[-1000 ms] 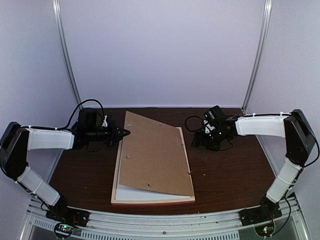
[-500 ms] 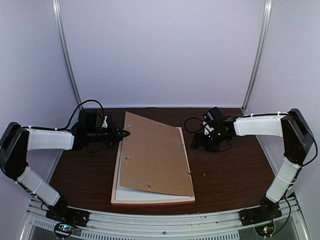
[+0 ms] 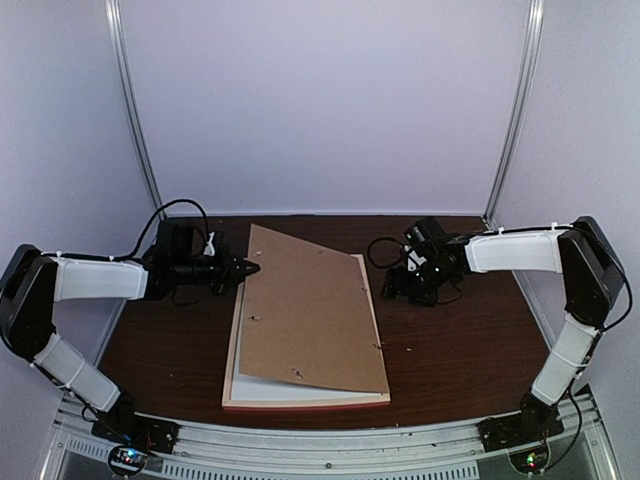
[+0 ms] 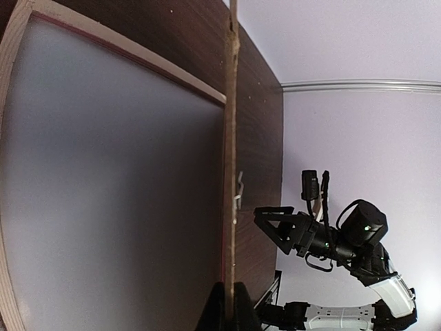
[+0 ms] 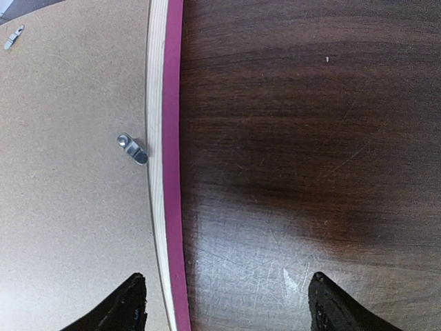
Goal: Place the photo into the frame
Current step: Place the backboard on the frame body.
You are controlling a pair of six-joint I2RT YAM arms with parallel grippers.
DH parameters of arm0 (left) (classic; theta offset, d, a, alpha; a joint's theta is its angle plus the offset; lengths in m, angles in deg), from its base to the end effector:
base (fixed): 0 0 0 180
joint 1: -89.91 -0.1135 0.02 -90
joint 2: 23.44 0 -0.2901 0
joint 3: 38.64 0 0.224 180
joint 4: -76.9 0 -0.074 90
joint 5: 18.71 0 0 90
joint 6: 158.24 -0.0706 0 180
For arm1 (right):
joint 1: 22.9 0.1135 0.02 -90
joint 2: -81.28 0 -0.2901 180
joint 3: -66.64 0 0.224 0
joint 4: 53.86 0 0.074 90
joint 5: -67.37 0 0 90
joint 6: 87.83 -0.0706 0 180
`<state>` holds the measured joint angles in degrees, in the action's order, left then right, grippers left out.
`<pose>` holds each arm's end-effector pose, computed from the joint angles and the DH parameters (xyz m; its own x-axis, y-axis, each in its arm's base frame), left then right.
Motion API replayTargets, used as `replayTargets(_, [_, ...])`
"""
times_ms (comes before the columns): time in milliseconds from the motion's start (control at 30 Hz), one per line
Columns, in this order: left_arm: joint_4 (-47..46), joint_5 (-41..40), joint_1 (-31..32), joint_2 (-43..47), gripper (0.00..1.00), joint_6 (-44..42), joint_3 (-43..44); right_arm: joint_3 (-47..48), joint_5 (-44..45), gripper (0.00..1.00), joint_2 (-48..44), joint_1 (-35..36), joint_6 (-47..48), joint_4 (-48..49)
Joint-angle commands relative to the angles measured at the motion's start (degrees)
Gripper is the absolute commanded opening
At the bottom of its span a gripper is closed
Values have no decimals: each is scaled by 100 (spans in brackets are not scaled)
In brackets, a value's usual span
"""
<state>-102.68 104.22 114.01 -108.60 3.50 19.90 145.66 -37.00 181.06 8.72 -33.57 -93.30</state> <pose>0.2714 -0.1634 0.2416 -0.8752 -0.4817 -0.0444 -0.1482 0.3544 -0.9233 0.2884 0.1982 0.1964 -0.9578 0.0748 -0.2776 -0.0659 0.8828 0.4651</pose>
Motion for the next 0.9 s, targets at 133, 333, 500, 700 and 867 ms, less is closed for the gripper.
replayTargets(133, [31, 311, 17, 51, 0, -162, 274, -20, -14, 80, 33, -28, 15, 98])
replayTargets(333, [298, 310, -60, 160, 0, -319, 328, -20, -31, 80, 58, -25, 6, 122])
replayTargets(500, [504, 327, -81, 155, 0, -464, 435, -20, -39, 81, 54, -26, 6, 131])
replayTargets(700, [523, 402, -89, 35, 0, -503, 526, -37, -39, 80, 70, -27, 2, 131])
replayTargets(867, [542, 403, -89, -23, 0, -527, 568, -38, -48, 81, 86, -25, 2, 140])
